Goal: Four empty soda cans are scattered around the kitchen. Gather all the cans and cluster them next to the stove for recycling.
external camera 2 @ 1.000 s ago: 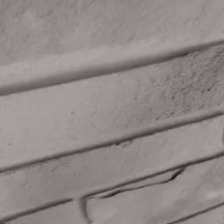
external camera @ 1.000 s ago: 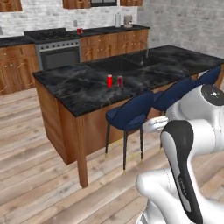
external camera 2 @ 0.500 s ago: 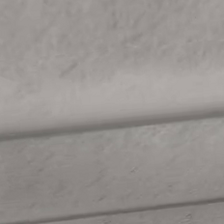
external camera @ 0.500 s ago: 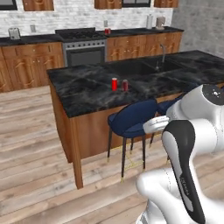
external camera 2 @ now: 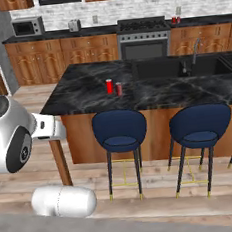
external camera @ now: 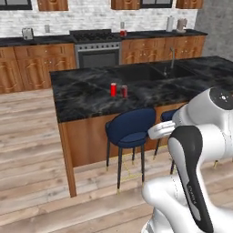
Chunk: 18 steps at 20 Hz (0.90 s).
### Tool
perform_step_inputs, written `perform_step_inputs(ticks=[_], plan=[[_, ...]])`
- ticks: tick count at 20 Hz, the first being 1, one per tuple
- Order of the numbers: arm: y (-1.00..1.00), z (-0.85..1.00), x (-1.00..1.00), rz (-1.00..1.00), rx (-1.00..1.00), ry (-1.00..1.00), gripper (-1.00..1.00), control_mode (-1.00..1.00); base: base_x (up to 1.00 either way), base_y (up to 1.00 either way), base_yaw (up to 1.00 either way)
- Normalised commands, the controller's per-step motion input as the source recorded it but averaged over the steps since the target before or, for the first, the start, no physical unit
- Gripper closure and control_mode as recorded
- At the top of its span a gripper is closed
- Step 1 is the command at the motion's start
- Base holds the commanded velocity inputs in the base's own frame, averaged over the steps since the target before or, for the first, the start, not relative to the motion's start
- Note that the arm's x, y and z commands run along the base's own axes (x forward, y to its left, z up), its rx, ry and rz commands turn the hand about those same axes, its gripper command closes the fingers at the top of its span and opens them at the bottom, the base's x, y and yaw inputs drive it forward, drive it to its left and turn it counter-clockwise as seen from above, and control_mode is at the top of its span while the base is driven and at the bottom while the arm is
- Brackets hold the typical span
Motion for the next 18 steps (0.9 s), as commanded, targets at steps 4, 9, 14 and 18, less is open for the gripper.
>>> perform_step_inputs(ticks=[4, 9, 14, 18], plan=[[0.0, 0.0, 0.0, 0.0, 0.0, 0.0, -1.0, 1.0, 0.27, -0.67, 0.06], [0.0, 0.0, 0.0, 0.0, 0.0, 0.0, -1.0, 1.0, 0.48, -0.31, 0.05], [0.0, 0.0, 0.0, 0.0, 0.0, 0.0, -1.0, 1.0, 0.41, -0.14, 0.04], [0.0, 0.0, 0.0, 0.0, 0.0, 0.0, -1.0, 1.0, 0.3, -0.06, 0.02]])
